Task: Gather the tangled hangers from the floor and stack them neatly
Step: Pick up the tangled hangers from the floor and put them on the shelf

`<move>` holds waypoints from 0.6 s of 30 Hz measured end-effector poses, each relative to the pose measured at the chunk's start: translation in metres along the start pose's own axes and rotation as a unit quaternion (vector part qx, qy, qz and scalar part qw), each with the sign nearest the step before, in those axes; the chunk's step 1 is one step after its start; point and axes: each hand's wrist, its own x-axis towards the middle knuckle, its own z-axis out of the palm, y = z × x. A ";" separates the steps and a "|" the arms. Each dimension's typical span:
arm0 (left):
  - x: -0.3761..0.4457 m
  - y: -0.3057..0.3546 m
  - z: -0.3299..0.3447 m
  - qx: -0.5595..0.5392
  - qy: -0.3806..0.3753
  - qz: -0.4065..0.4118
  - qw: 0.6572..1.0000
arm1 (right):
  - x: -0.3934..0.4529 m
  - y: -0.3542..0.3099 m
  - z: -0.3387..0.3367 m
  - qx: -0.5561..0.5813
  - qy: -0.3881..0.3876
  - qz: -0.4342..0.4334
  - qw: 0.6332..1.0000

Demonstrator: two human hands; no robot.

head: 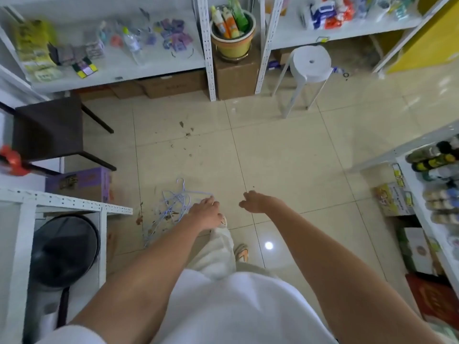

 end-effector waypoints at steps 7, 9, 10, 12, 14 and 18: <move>0.050 -0.015 -0.057 -0.043 0.019 -0.020 0.999 | 0.029 0.005 -0.054 0.018 0.074 -0.003 0.997; 0.064 -0.017 -0.068 -0.029 0.009 -0.017 0.999 | 0.037 0.005 -0.067 0.016 0.076 -0.013 0.997; 0.071 -0.017 -0.075 -0.024 0.006 -0.013 1.000 | 0.042 0.007 -0.073 0.013 0.078 -0.021 0.997; 0.082 -0.016 -0.093 -0.035 -0.008 -0.014 0.999 | 0.050 0.012 -0.087 0.005 0.058 -0.016 0.998; 0.096 -0.017 -0.110 -0.067 -0.016 -0.023 0.997 | 0.065 0.024 -0.107 0.012 0.032 -0.012 0.999; 0.123 -0.014 -0.156 -0.151 -0.010 -0.069 0.986 | 0.088 0.041 -0.159 0.034 0.024 0.010 0.999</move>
